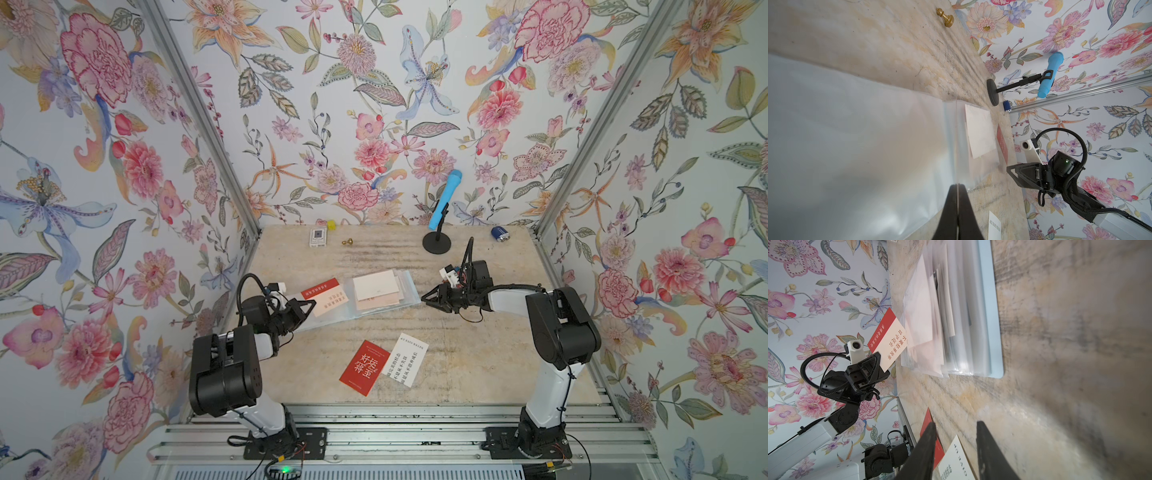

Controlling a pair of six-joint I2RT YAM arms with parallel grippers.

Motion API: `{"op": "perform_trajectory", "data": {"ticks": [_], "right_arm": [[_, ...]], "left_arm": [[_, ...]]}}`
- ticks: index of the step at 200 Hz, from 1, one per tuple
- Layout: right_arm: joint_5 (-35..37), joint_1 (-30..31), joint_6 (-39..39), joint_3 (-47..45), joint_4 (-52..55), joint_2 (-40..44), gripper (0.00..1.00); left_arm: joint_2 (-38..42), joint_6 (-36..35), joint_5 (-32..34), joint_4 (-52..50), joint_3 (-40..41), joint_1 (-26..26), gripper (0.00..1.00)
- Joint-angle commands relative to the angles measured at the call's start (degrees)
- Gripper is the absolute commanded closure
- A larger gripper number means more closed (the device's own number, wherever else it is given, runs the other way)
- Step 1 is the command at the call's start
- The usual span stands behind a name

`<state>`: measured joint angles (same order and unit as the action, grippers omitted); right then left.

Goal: Place the photos into the photo albums
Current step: Insert the photo into the photo album.

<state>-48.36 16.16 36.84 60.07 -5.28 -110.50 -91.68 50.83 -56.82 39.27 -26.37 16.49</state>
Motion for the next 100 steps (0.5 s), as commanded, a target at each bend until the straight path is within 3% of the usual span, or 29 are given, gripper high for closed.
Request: {"op": "perform_trajectory", "data": {"ticks": [1, 100], "right_arm": [[0.5, 0.3, -0.5, 1.1, 0.9, -0.4, 0.65], [0.3, 0.7, -0.4, 2.5, 1.4, -1.1, 0.65]], "left_arm": [[-0.7, 0.3, -1.0, 2.3, 0.6, 0.5, 1.0], [-1.7, 3.0, -1.2, 5.6, 2.0, 0.2, 1.0]]}}
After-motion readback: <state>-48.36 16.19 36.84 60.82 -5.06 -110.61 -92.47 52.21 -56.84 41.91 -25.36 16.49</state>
